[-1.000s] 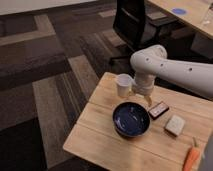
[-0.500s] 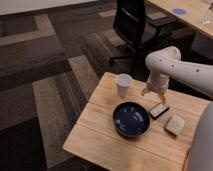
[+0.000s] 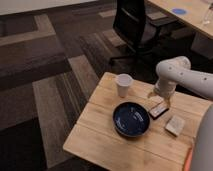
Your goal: Place the eraser on the white sponge
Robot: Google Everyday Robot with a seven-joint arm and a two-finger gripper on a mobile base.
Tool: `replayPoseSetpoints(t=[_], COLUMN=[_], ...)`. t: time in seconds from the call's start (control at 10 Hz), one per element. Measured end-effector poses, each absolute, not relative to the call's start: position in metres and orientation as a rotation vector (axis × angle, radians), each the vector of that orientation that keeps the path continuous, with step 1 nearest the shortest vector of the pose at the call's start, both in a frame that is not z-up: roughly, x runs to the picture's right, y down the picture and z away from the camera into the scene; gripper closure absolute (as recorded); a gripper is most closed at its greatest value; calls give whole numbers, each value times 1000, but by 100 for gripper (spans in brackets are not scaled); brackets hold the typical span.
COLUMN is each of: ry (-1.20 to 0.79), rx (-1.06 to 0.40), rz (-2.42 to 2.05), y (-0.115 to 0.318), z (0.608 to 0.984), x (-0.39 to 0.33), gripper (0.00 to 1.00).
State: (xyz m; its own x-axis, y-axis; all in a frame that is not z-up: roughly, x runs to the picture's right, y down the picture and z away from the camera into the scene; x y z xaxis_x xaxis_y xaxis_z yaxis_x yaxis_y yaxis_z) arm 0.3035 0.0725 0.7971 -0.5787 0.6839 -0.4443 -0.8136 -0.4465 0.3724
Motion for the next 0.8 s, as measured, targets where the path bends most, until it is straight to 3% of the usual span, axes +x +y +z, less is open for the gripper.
replayPoseSetpoints(t=[0.8], ry=[792], rx=[-422], rz=[2079], y=[104], z=[831], x=[309], gripper=[35])
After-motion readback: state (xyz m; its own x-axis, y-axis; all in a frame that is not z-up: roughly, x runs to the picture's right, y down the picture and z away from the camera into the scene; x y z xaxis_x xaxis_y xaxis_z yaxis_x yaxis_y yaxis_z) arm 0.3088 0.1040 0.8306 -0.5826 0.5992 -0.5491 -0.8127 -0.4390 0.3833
